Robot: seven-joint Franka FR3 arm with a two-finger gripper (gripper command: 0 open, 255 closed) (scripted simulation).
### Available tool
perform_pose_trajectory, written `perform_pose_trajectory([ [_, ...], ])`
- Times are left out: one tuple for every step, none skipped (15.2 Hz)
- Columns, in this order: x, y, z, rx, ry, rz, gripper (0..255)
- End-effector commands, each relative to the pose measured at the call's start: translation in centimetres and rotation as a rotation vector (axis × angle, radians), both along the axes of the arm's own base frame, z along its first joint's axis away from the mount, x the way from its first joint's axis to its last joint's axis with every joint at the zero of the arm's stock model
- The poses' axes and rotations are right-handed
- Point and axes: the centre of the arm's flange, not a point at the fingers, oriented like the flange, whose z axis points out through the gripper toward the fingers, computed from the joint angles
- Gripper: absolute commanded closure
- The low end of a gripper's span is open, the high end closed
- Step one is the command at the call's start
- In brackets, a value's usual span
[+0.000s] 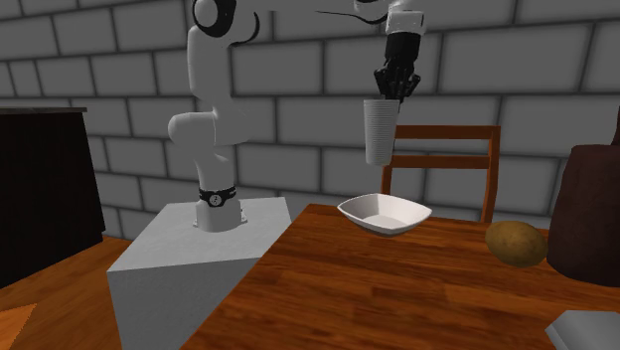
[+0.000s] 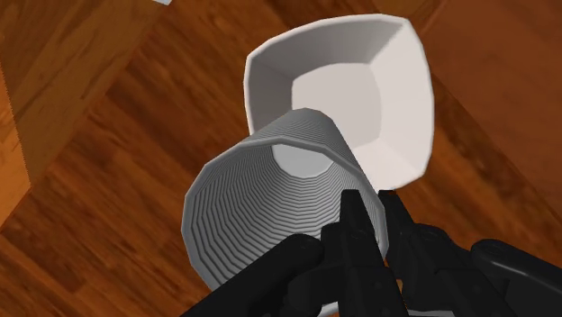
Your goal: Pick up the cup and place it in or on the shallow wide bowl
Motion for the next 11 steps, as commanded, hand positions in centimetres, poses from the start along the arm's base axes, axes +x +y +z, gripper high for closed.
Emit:
perform_pose_trajectory([
  [-0.4,2.7,1.2,0.0,0.0,-0.005,255],
  [-0.4,2.7,0.7,0.0,0.0,-0.005,255],
  [-0.4,2.7,0.1,0.0,0.0,-0.005,255],
  [-0.4,2.7,-0.4,0.0,0.0,-0.005,255],
  [-0.4,2.7,-0.9,0.0,0.0,-0.005,255],
  [-0.4,2.7,-1.4,0.0,0.0,-0.005,255],
  [-0.4,2.7,-2.0,0.0,0.0,-0.005,255],
  [-0.4,2.7,-2.5,0.0,0.0,-0.005,255],
  [-0.4,2.7,-3.0,0.0,0.0,-0.005,255],
  [-0.4,2.7,-3.6,0.0,0.0,-0.005,255],
  [-0.4,2.7,-4.1,0.0,0.0,-0.005,255],
])
